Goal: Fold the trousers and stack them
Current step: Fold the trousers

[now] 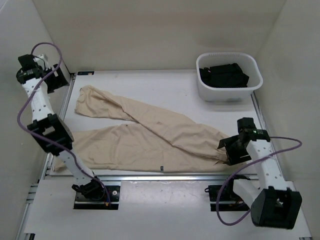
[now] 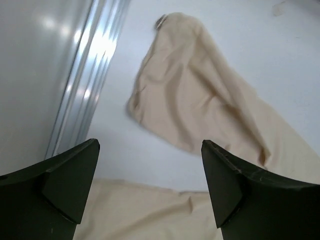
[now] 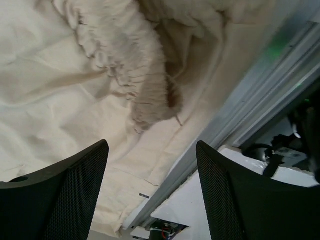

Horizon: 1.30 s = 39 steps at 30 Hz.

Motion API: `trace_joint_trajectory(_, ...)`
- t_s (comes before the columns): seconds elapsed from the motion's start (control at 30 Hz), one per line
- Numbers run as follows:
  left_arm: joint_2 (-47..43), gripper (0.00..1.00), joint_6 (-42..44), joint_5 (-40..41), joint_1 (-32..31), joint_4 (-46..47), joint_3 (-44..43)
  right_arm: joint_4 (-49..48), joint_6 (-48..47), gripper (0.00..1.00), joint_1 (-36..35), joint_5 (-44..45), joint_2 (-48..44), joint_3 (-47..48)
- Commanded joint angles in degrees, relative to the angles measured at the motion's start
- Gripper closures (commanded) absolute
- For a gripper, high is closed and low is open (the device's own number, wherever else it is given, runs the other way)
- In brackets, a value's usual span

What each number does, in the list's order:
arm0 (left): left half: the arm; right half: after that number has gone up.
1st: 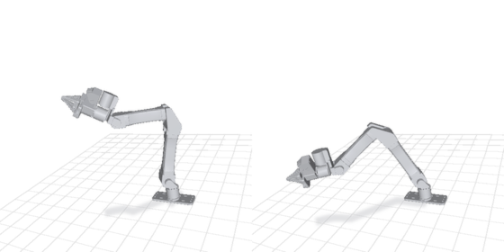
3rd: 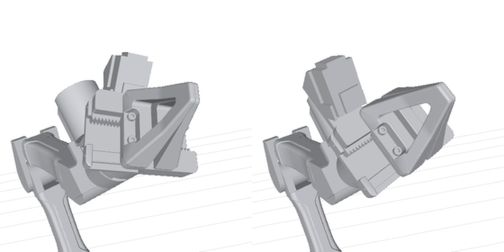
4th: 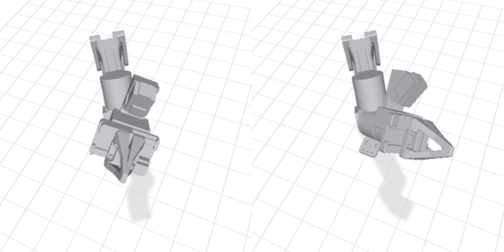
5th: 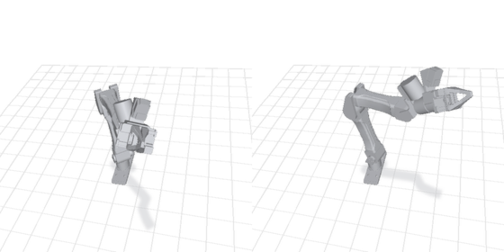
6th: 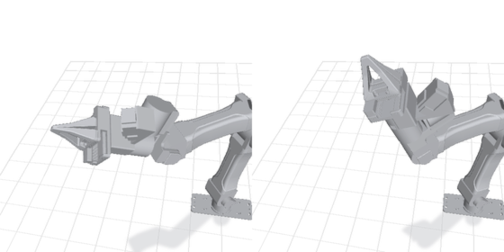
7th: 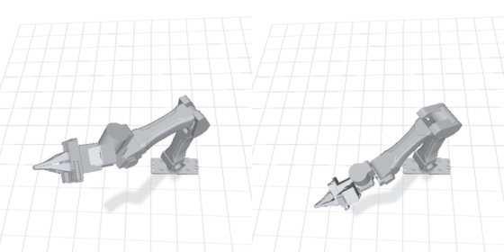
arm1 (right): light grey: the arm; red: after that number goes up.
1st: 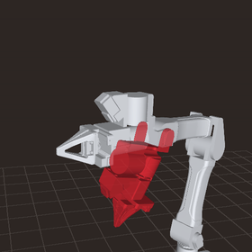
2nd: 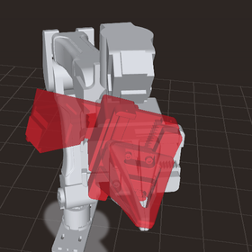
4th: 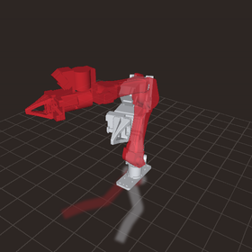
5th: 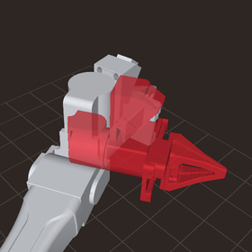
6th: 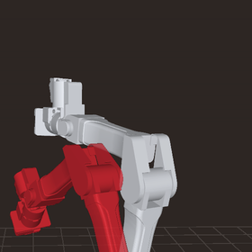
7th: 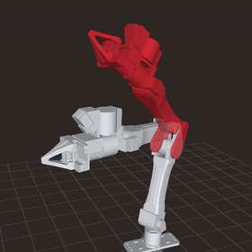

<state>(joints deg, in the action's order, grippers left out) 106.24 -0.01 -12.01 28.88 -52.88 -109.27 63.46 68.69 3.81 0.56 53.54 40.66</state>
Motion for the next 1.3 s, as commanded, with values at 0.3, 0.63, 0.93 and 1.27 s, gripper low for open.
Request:
trace_joint_trajectory(0.3,31.48,0.0,0.01,-6.01,-9.81,6.9,-23.0,-10.1,8.92,0.26,-7.77,3.75,10.62,0.38)
trace_joint_trajectory(0.63,40.27,0.0,0.01,5.51,-13.5,11.22,-26.78,-10.82,7.25,0.33,-8.3,4.8,17.04,2.67)
trace_joint_trajectory(0.93,37.12,0.86,0.01,2.61,-13.5,11.75,-19.41,-12.05,6.72,0.5,-8.3,2.08,18.27,1.52)
trace_joint_trajectory(1.27,23.68,0.86,0.01,5.68,-13.5,11.75,-12.02,-13.28,1.55,1.0,-7.07,0.15,16.69,-1.29)
